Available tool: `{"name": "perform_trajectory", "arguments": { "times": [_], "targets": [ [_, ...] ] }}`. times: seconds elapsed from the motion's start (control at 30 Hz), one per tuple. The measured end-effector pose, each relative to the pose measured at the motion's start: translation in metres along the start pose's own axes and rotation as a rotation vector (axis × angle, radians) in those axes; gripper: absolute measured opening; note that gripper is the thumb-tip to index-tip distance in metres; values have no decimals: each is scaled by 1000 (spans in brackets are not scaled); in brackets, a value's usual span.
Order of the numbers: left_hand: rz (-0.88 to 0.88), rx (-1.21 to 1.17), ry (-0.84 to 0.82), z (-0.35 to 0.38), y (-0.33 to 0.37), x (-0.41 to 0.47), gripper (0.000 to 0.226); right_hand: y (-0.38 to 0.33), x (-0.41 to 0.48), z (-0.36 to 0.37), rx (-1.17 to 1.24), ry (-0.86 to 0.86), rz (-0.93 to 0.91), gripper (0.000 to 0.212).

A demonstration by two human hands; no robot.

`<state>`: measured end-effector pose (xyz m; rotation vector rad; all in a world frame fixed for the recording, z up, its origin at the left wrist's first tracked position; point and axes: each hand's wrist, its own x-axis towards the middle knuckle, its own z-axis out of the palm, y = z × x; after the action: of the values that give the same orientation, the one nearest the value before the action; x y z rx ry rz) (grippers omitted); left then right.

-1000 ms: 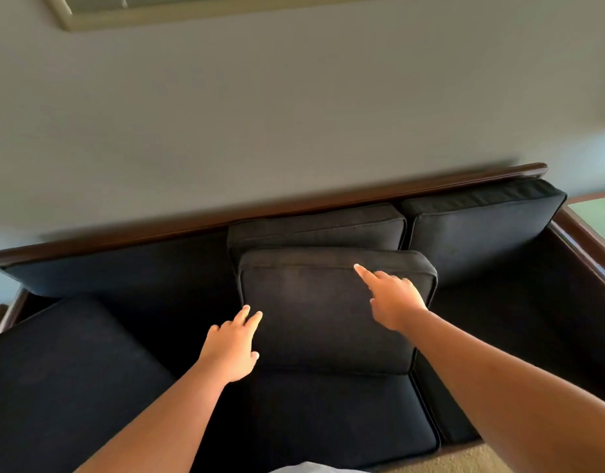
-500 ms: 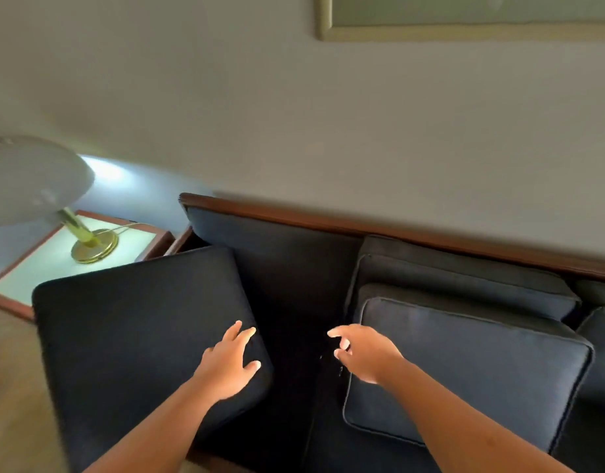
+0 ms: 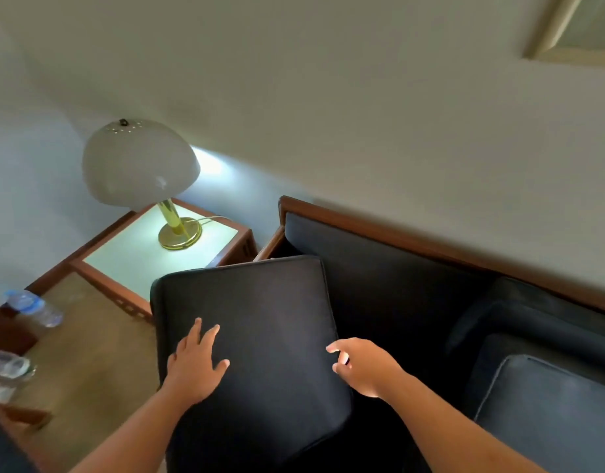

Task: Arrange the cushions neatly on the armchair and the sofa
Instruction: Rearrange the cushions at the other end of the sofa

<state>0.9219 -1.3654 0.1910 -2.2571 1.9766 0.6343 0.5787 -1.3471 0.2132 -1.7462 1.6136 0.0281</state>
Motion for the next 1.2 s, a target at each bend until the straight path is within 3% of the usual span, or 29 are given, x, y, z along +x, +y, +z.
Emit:
{"name": "perform_trajectory", "arguments": {
  "times": [0.17,0.33,0.47,0.67,0.83,1.07,1.2],
  "targets": [
    [-110,-108,48,-32,-83,38,95,-79,40,27,84,-4,-9,38],
    [44,-297,23,-48,-103,75,114,-104,40,53,113,-56,37,39],
    [-124,-692,75,-67,-86,110,130,-91,28,50,92,-53,113,38],
    [-258,-928,-170,-67,-100,158,131,-68,-4,36,107,9,206,36],
    [-281,-911,-146,-66,-101,160,93,-60,-22,35,145,67,200,35],
    [-78,-783,-77,-76,-82,83,87,-68,-37,40,164,130,149,36],
    [114,-714,-42,-72,-45,13,91,-77,-50,51,172,189,101,48]
  ]
}}
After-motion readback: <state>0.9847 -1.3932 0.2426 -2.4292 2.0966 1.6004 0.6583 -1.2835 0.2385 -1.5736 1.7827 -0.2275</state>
